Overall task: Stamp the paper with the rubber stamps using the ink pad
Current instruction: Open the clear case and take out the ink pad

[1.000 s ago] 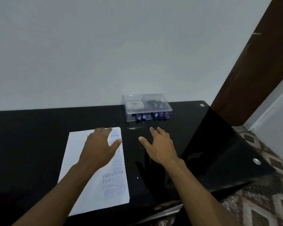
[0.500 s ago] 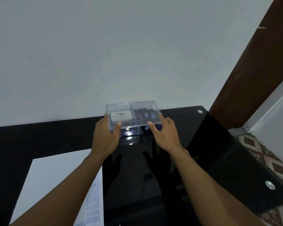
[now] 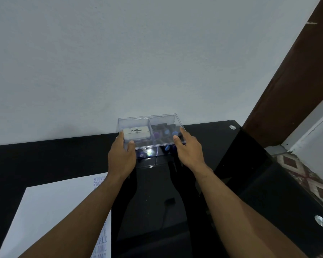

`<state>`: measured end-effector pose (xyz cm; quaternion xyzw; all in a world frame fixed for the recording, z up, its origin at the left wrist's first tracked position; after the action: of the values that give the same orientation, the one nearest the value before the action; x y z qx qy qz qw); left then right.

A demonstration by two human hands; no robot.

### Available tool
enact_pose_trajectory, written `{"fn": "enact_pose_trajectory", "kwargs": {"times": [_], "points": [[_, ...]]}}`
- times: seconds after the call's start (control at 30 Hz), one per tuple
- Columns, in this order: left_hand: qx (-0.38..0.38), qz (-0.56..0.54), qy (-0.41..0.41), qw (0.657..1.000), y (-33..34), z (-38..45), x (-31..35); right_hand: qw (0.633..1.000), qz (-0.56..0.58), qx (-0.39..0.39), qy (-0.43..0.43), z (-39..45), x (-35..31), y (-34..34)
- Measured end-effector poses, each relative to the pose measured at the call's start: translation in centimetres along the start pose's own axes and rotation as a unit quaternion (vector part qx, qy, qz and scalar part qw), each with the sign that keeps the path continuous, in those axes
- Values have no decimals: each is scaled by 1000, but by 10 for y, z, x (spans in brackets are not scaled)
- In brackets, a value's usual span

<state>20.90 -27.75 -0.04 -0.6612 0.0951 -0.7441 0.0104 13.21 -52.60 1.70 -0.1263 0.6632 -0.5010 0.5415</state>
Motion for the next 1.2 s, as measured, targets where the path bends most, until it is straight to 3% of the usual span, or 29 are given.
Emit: {"fn": "enact_pose_trajectory", "kwargs": {"times": [0.4,0.67,1.2], "points": [[39,-30,-60,997,-4,-12,-3,997,40,46,51,-12,12,-9],[42,-67,-80,994,-14,-92,4,996,31,49,62,-78,31,-19],[43,-22,-79,996,-77,-250,0,990,87,67,91,-240,38,-33]]}}
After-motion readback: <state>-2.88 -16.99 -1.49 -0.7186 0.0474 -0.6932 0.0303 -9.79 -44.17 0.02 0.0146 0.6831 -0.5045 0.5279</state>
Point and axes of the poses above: each hand's wrist, its own z-axis towards the middle knuckle, its own y-axis out of the palm, x = y × z, the point moved 10 cm from there along z, towards the middle knuckle, and after that the axes turned 15 degrees about -z, right-handed, at the moved point
